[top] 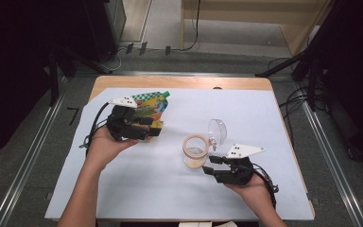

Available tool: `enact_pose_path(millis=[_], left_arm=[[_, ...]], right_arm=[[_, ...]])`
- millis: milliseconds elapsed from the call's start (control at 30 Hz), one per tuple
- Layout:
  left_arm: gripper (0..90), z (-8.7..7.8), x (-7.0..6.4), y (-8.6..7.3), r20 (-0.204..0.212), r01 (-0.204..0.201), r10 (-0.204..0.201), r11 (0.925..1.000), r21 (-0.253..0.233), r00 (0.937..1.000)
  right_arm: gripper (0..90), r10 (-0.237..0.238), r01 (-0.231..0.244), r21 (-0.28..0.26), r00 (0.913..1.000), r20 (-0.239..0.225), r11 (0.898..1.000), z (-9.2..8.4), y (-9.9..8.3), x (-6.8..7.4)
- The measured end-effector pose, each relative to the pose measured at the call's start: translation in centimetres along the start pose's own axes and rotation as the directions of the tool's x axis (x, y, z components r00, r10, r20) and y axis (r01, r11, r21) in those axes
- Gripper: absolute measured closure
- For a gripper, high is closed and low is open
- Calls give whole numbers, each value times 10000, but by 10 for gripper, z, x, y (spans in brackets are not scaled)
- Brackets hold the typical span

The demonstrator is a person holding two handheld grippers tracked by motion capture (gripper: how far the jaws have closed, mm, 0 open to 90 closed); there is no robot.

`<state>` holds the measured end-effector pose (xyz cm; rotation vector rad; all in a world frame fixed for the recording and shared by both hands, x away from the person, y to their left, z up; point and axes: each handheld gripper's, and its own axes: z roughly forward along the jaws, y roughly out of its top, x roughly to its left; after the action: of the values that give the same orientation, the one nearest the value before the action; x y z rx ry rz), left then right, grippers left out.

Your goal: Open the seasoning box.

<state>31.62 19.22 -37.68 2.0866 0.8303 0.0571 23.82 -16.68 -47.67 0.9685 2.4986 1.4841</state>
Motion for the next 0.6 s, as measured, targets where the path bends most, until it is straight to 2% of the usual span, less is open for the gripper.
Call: enact_pose_path(millis=[267, 500, 600], left_arm=[[384, -17, 13, -9, -328, 240, -245, 9996, -146, 9992], [386, -33, 26, -18, -739, 632, -656, 9974, -343, 9951], [399, -35, 32, -22, -854, 697, -706, 9975, -136, 9938]], right_arm=[[508, -360, 364, 139, 9991, -240, 9992, 7, 2, 7], [506, -653, 667, 329, 9969, -431, 9972, 15, 3, 11], [502, -720, 739, 365, 9960, -523, 9966, 18, 3, 12]])
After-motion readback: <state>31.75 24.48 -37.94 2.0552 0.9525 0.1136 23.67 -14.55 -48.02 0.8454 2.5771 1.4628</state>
